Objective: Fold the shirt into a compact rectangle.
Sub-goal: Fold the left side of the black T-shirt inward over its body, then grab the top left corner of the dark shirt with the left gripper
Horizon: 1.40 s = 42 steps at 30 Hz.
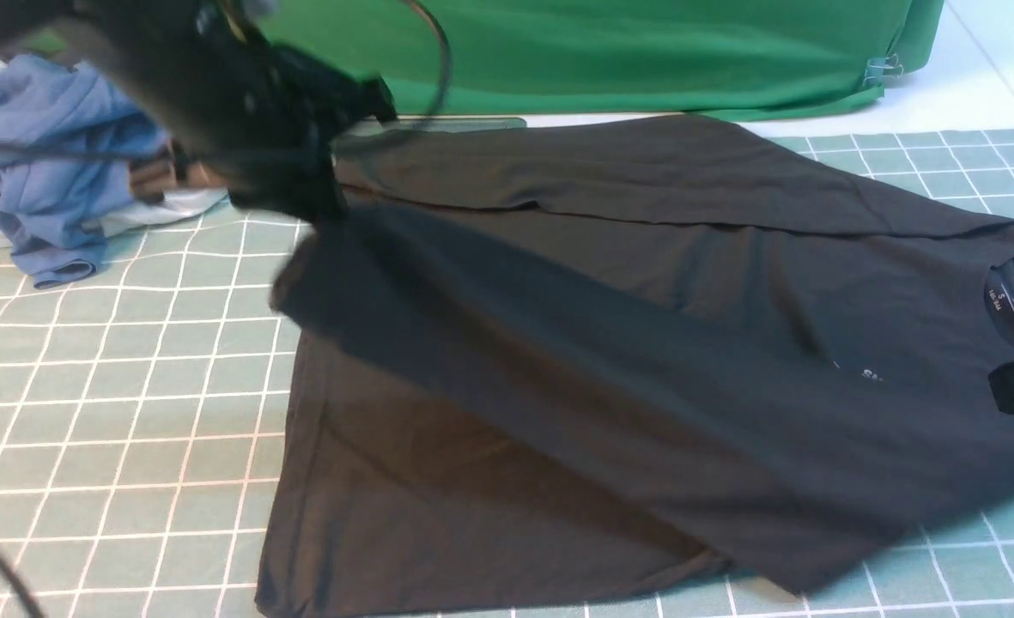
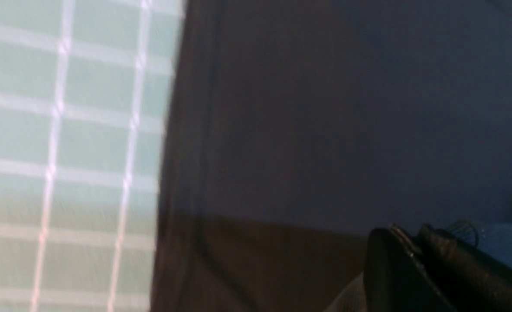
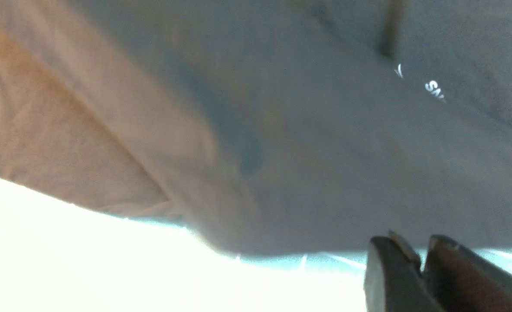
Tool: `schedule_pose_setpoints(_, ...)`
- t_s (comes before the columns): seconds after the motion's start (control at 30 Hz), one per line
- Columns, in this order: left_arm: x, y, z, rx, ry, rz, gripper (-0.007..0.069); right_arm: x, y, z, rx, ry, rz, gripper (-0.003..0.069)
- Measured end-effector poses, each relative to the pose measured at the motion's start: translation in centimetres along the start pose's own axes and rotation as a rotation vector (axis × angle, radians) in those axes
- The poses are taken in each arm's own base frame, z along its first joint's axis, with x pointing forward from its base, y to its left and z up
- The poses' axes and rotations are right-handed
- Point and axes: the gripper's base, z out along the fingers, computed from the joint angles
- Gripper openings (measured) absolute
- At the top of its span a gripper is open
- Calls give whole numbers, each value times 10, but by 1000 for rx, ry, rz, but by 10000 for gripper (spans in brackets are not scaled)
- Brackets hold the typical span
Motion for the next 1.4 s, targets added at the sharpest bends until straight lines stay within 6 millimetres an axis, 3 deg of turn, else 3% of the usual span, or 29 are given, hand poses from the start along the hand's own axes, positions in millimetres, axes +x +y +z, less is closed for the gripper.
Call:
schedule_pose_setpoints(0.03,-1,1,-1,0,-4,-3,27,0,0,0,0,0,0,137)
schedule_pose_setpoints(0.13,-20,15,35,-35,15,-42,27,0,0,0,1,-3,0,144)
schedule_pose_setpoints(0.27,-27,28,76,-52,59,-40,43,0,0,0,1,-4,0,144)
schedule_pose_setpoints(0.3,-27,34,98,-62,80,-35,71,0,0,0,1,-4,1,146)
schedule_pose_setpoints(0.37,-27,36,108,-70,86,-29,97,0,0,0,1,-4,0,146)
schedule_pose_setpoints(0.4,-30,39,120,-78,85,-30,155,0,0,0,1,-4,0,146)
schedule_pose_setpoints(0.5,-41,42,128,-72,43,-46,290,0,0,0,1,-4,0,146)
schedule_pose_setpoints(0.6,-63,45,122,-32,-64,-94,409,0,0,0,1,-4,0,146)
schedule_pose_setpoints(0.7,-85,50,118,35,-145,-166,470,1,0,1,2,-2,2,146)
schedule_pose_setpoints(0.83,-106,50,139,127,-170,-211,459,1,-1,2,3,-6,3,147)
schedule_pose_setpoints(0.9,-112,49,159,153,-159,-210,426,0,-1,2,5,-11,3,149)
schedule_pose_setpoints(1.03,-116,50,197,175,-130,-224,364,0,-1,2,5,-12,3,155)
schedule_pose_setpoints(1.17,-113,51,219,211,-97,-272,334,-1,-1,2,9,-28,25,160)
schedule_pose_setpoints(1.4,-114,52,230,238,-127,-311,323,-8,-3,2,25,-100,66,171)
